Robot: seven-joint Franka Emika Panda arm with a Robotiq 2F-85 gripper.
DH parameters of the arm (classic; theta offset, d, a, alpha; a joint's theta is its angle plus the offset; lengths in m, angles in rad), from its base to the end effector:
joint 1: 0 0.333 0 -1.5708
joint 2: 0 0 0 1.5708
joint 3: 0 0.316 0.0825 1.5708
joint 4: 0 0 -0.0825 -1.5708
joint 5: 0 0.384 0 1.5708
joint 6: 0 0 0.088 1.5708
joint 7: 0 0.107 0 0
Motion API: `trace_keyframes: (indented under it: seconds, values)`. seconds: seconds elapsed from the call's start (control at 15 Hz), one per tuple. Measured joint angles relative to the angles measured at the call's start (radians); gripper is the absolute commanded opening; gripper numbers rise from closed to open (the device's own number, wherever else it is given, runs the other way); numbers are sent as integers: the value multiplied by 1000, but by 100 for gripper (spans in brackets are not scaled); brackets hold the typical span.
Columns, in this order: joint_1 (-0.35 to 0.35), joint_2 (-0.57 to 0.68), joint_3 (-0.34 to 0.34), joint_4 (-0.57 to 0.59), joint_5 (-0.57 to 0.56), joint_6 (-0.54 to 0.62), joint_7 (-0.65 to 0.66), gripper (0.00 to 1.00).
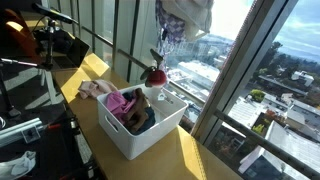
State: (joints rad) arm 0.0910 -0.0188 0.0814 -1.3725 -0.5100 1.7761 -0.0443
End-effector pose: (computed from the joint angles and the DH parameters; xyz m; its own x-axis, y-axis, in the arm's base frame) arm 0.5545 0.0542 0.7631 0.8840 0.2946 0.3629 0.0853 -0.8649 0.4946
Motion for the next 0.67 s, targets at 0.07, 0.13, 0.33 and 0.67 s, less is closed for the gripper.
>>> trace_keyframes:
  seconds: [0.07, 0.13, 0.33, 0.67]
  values:
    - [-5, 0, 0, 5, 0, 0, -2, 4]
    - [-6, 2, 0, 3, 0, 0, -2, 4]
    - [-7, 11, 0, -46, 1, 6, 2, 4]
    - [-17, 14, -1, -280, 33, 90, 58, 4]
